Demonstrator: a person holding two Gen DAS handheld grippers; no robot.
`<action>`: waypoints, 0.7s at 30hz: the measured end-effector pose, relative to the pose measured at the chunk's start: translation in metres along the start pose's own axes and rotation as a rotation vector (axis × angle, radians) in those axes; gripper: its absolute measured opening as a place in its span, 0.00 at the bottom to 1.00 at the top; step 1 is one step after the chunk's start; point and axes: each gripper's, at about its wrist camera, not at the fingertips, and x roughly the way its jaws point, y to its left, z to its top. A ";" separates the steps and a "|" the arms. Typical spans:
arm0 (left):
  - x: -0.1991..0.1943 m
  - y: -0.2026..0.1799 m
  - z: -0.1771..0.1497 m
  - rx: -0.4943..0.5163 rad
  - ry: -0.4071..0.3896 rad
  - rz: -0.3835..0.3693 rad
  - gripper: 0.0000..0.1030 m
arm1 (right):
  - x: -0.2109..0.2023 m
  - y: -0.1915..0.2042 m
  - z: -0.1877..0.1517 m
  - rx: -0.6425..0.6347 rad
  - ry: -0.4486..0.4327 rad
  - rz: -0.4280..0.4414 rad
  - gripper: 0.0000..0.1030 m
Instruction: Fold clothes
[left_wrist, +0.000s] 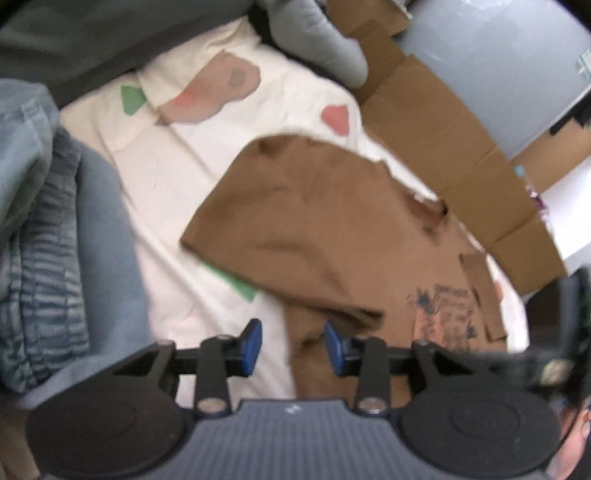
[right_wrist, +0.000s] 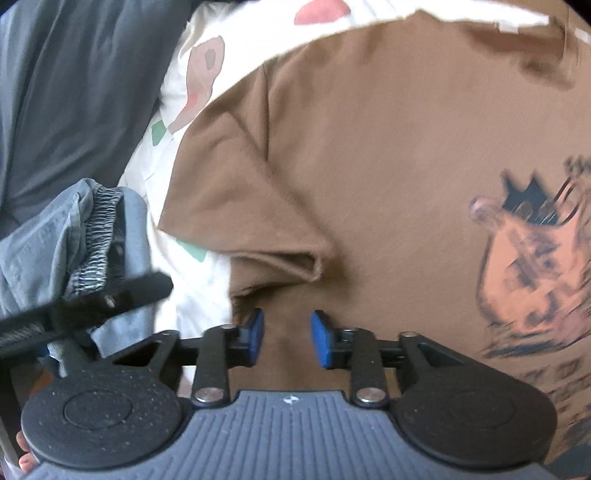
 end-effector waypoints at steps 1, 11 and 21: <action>0.003 -0.002 -0.003 0.015 0.009 0.014 0.38 | -0.003 0.000 0.002 -0.025 -0.004 -0.015 0.41; 0.032 -0.024 -0.017 0.163 0.017 0.145 0.37 | -0.002 0.011 0.012 -0.237 -0.021 -0.113 0.45; 0.029 -0.039 -0.021 0.271 -0.011 0.200 0.23 | 0.000 0.012 0.022 -0.320 -0.077 -0.142 0.45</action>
